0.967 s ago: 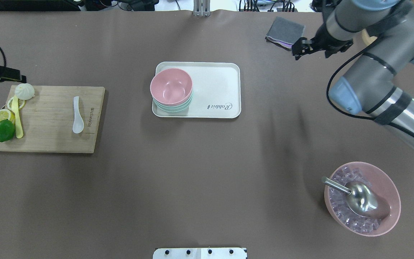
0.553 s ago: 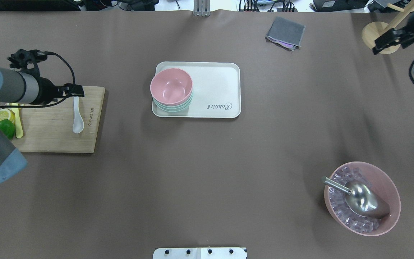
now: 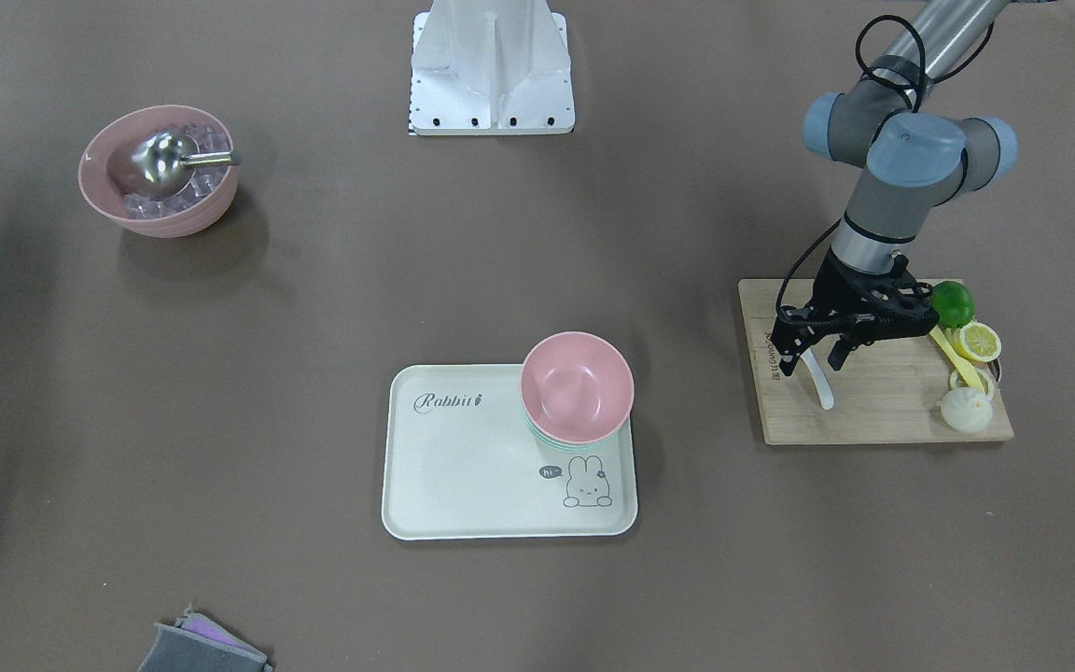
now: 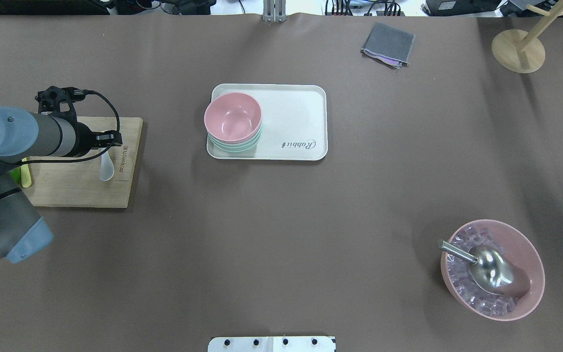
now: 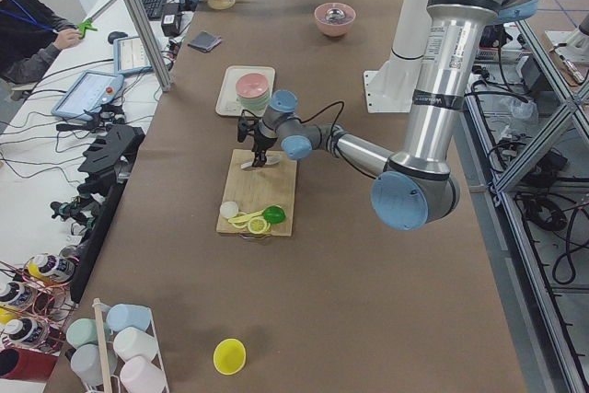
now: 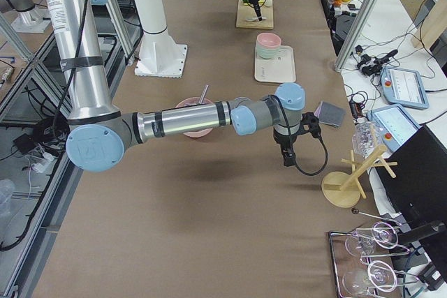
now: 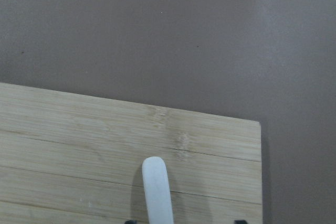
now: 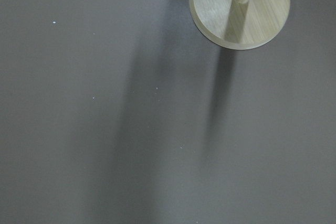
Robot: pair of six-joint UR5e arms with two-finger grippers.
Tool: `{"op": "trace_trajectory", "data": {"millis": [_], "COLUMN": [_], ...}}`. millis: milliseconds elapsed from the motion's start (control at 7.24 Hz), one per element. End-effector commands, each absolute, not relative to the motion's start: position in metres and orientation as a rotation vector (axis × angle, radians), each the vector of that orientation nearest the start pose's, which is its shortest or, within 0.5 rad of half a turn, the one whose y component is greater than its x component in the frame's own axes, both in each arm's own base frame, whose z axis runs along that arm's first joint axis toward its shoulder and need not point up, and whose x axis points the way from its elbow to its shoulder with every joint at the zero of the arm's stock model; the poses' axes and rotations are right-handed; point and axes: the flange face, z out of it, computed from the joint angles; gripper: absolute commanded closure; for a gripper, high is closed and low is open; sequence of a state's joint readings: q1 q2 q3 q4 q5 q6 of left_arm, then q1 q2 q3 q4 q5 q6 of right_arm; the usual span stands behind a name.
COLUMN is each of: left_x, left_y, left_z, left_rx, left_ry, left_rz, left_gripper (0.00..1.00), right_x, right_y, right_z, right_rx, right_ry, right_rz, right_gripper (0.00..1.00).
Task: Stack pink bowl on green and place spoon
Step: 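Grasp the white ceramic spoon on the cutting board with the left gripper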
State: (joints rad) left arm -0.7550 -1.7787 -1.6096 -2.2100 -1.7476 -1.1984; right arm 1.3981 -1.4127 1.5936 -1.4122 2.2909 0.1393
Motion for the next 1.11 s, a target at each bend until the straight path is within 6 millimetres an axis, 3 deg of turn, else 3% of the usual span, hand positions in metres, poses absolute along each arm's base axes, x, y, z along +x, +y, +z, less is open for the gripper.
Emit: {"op": "trace_trajectory", "data": {"millis": [0, 414, 553, 691, 829, 967], "left_x": [0.3636, 0.3627, 0.3627, 0.3626, 0.3622, 0.3608], "left_y": [-0.5000, -0.4982, -0.4982, -0.4981, -0.4977, -0.4974], "left_z": [0.4728, 0.4755, 0.4755, 0.4747, 0.4756, 0.4734], "left_rx": [0.332, 0.331, 0.331, 0.331, 0.330, 0.332], "left_ry": [0.829, 0.826, 0.826, 0.828, 0.826, 0.831], "left_rz": [-0.277, -0.277, -0.277, -0.278, -0.279, -0.279], "left_gripper": [0.56, 0.59, 0.67, 0.89, 1.00, 1.00], "right_x": [-0.0279, -0.0277, -0.0277, -0.0276, -0.0276, -0.0276], "right_y": [-0.5719, -0.5719, -0.5719, -0.5713, -0.5713, -0.5713], "right_z": [0.5517, 0.5504, 0.5504, 0.5512, 0.5513, 0.5513], "right_rx": [0.209, 0.213, 0.213, 0.211, 0.211, 0.211], "right_ry": [-0.753, -0.751, -0.751, -0.751, -0.751, -0.751], "right_rz": [-0.148, -0.149, -0.149, -0.149, -0.149, -0.149], "right_gripper": [0.00, 0.00, 0.00, 0.00, 0.00, 0.00]}}
